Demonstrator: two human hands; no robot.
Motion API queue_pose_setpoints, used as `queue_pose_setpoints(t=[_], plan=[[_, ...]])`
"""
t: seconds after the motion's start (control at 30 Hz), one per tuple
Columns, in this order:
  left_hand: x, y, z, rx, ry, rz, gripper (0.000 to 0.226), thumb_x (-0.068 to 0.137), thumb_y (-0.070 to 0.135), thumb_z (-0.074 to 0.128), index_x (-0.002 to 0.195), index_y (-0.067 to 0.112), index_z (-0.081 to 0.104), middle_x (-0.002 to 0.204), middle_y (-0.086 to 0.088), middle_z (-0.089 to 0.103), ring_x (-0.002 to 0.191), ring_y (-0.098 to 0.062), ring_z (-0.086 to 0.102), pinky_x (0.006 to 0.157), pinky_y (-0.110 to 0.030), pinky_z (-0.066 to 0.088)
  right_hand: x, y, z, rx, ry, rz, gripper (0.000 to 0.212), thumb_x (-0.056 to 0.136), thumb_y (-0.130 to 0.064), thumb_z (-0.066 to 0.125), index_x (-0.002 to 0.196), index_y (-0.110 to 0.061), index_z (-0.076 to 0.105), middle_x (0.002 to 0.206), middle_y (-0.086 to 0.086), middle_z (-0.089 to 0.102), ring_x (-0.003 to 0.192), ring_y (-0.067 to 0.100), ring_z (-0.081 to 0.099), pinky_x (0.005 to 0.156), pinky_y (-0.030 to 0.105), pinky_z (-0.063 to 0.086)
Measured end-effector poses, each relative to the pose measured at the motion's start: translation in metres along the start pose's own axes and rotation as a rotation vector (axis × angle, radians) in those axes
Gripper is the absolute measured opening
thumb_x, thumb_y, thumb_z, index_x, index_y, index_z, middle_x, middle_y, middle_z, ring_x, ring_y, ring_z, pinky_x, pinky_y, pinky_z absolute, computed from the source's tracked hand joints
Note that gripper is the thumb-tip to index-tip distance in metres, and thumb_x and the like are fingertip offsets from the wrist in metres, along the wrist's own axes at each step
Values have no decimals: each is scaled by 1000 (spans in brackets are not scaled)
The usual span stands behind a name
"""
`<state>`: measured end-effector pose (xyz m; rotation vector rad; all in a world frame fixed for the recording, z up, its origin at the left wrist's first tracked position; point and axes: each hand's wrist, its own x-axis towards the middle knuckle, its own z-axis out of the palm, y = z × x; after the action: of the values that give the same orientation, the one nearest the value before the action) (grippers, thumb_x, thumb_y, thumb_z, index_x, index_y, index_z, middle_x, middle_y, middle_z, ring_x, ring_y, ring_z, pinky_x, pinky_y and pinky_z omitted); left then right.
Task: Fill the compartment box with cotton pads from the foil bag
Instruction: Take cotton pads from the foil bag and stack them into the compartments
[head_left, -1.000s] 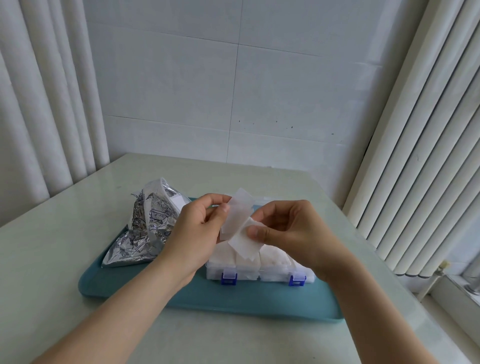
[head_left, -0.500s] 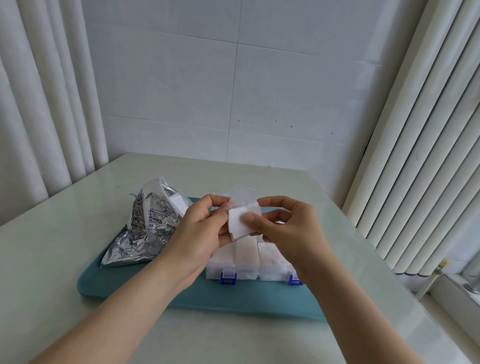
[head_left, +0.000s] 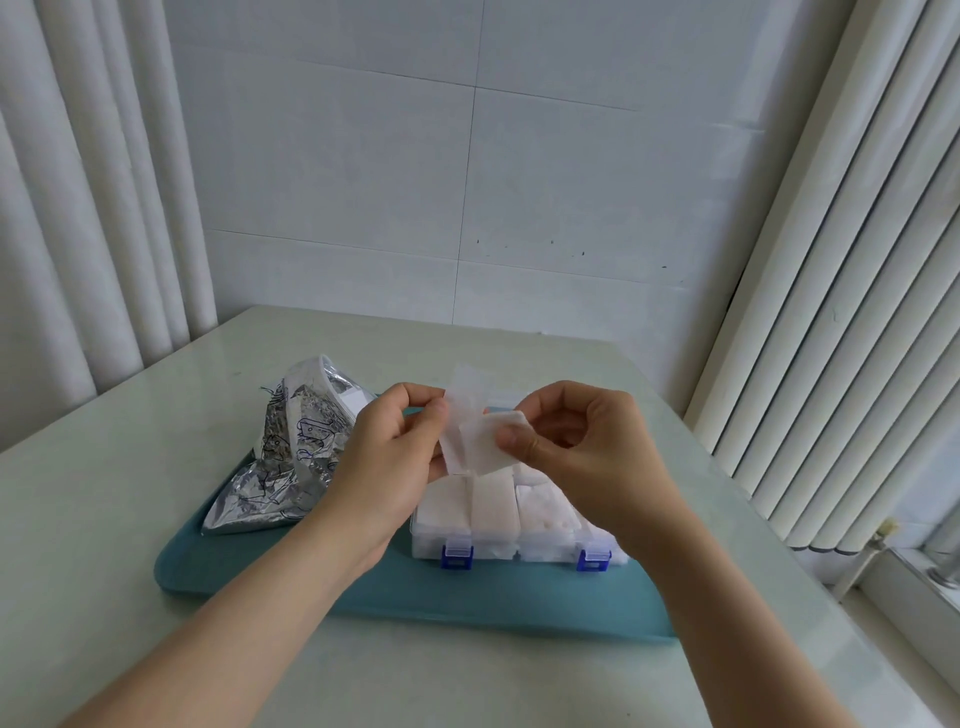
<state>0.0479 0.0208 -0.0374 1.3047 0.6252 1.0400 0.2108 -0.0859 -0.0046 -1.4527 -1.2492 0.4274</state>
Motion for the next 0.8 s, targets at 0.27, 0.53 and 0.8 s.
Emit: queue_pose_setpoints(t=[0.27,0.53,0.8], plan=[[-6,4,-1,308,-72,138,13,106,26,64,105,30,77,89,-1,81,91,-40,74,92,-61,59,-4,-5,3,-309,-133,-113,40,71,-21,97,102,-33,76,76,-10,76,72,9,72,73,24,56],[-9,5,2,311,-235,104,34,109,45,52,113,24,78,101,-23,77,95,-40,75,97,-62,58,-3,0,6,-434,-20,-204,32,73,-23,96,100,-31,80,78,-13,73,77,5,68,69,8,44],[-7,2,2,196,-192,0,21,107,19,62,122,17,76,104,-6,82,103,-24,78,100,-48,60,-3,0,7,-459,3,-265,19,74,-22,95,83,-30,80,83,-16,70,76,6,67,66,8,43]])
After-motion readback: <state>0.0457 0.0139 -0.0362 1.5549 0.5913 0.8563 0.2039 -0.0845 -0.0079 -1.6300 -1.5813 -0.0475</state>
